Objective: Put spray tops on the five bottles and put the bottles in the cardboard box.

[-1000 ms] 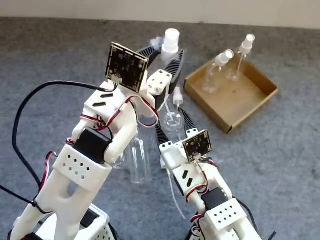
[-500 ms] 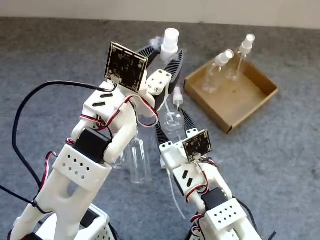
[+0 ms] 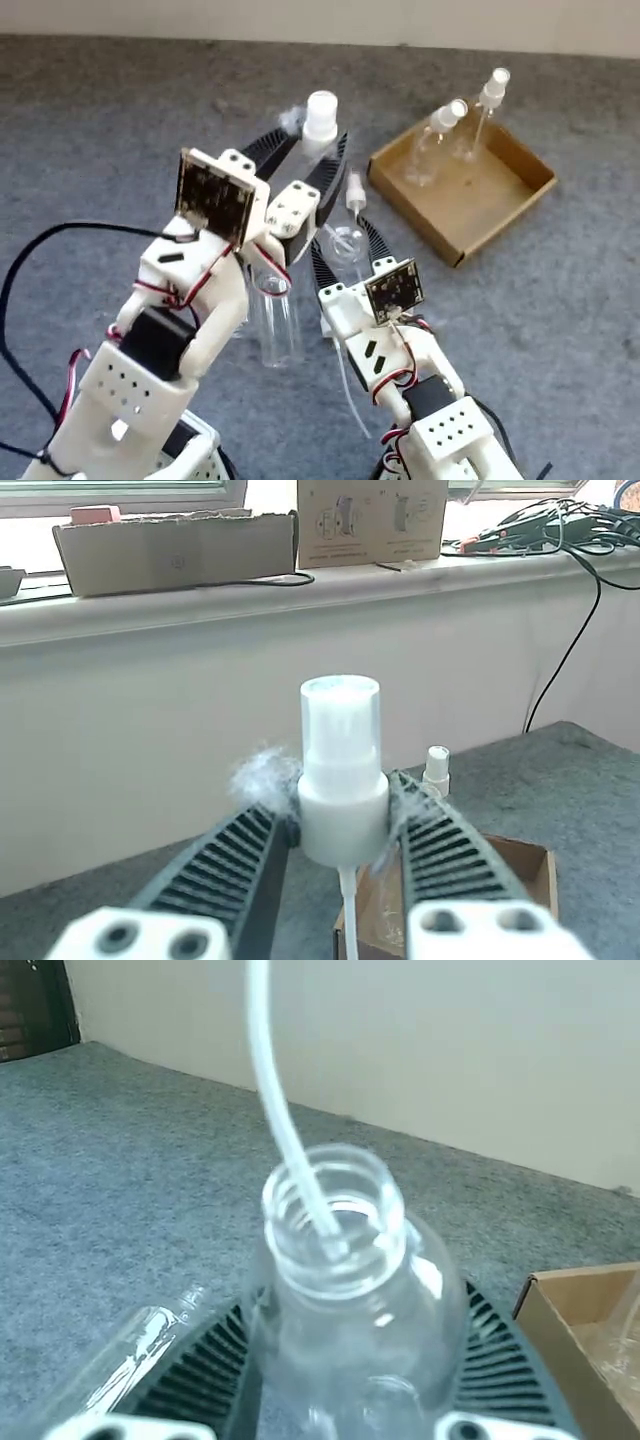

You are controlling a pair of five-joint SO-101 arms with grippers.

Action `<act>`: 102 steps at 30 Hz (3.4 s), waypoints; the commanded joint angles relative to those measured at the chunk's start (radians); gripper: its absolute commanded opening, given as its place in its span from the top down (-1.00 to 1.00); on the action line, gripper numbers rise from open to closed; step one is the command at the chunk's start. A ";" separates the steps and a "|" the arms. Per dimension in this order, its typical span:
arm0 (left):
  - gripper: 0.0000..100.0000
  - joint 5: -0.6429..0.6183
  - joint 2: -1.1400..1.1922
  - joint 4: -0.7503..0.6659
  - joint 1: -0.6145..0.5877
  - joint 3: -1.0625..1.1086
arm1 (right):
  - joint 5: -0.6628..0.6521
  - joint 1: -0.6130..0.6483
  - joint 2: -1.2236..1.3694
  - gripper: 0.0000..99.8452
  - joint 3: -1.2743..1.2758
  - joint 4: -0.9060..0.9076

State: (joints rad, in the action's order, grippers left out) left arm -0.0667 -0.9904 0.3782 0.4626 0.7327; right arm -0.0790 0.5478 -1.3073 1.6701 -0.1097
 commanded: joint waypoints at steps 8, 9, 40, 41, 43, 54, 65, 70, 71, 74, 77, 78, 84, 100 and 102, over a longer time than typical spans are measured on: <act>0.95 -0.012 -0.186 -0.017 0.047 0.107 | 0.002 0.004 -0.013 0.61 0.173 0.002; 0.95 -0.012 -0.194 -0.017 0.054 0.114 | 0.002 0.004 -0.013 0.61 0.173 0.002; 0.95 -0.012 -0.206 -0.017 0.065 0.140 | 0.002 0.004 -0.013 0.61 0.171 0.002; 0.95 -0.011 -0.206 -0.017 0.065 0.140 | 0.002 0.004 -0.013 0.61 0.171 0.002; 0.94 -0.011 -0.205 -0.018 0.065 0.139 | 0.002 0.004 -0.013 0.61 0.171 0.002; 0.94 0.063 -0.193 -0.109 0.059 0.142 | 0.002 0.004 -0.013 0.61 0.171 0.002; 0.95 0.137 -0.188 -0.109 0.058 0.143 | 0.002 0.004 -0.012 0.61 0.171 0.002; 0.95 0.137 -0.081 -0.164 0.056 0.139 | 0.002 0.004 -0.012 0.61 0.171 0.002; 0.95 0.137 -0.056 -0.190 0.056 0.140 | 0.002 0.004 -0.010 0.61 0.171 0.002; 0.95 0.137 -0.008 -0.239 0.056 0.136 | 0.002 0.004 -0.010 0.61 0.171 0.002; 0.95 0.137 0.008 -0.249 0.053 0.133 | 0.002 0.004 -0.010 0.61 0.171 0.002; 0.95 0.137 0.008 -0.249 0.042 0.133 | 0.002 0.004 -0.010 0.61 0.171 0.002; 0.95 0.137 0.007 -0.247 -0.004 0.119 | 0.003 0.004 -0.010 0.61 0.171 0.002; 0.95 0.138 0.015 -0.244 -0.027 0.073 | 0.002 0.002 -0.008 0.61 0.171 0.004; 0.95 0.138 0.015 -0.244 -0.041 0.074 | 0.002 -0.007 -0.008 0.61 0.171 0.024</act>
State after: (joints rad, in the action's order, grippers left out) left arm 0.0606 -0.9889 0.1435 0.4626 0.8661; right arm -0.0790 0.5478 -1.3073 1.6701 -0.1097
